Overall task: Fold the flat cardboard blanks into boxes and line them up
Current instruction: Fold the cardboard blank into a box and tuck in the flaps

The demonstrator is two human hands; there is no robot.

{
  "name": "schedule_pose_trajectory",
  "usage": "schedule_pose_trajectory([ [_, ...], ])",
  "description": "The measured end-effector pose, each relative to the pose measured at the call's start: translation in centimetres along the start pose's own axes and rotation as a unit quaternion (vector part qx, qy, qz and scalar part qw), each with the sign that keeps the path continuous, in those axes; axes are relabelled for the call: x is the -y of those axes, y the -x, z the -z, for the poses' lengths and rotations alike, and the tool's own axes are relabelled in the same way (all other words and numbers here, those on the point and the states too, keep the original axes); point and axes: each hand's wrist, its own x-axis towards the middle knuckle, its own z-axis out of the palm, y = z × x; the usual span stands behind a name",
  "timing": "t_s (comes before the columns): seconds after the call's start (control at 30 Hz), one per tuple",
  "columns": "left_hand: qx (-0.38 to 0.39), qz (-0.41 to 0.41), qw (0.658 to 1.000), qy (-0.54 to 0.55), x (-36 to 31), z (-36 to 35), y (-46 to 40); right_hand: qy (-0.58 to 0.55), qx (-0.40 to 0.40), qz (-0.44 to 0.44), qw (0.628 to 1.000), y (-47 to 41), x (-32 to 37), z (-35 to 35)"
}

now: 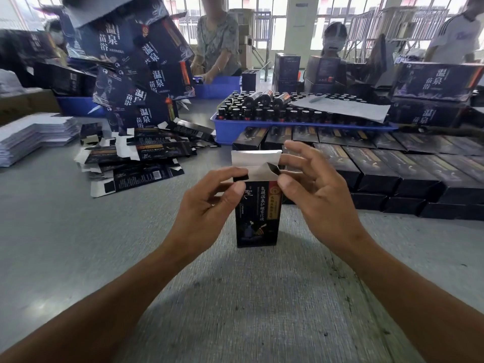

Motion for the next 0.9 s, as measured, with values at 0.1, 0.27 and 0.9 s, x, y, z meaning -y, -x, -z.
schedule_pose_trajectory([
  [0.1, -0.005, 0.001, 1.0, 0.01, -0.2, -0.1, 0.0, 0.016, -0.007, 0.011, 1.0, -0.1, 0.5, 0.0],
  [0.27, -0.007, -0.014, 1.0, 0.024, -0.4, -0.3, 0.1, 0.031, -0.045, 0.005, 0.998, -0.2, 0.7, -0.3],
  [0.9, -0.039, -0.1, 0.989, -0.097, -0.1, -0.1, 0.1, 0.106, -0.027, 0.066, 0.992, 0.1, -1.1, 0.1],
])
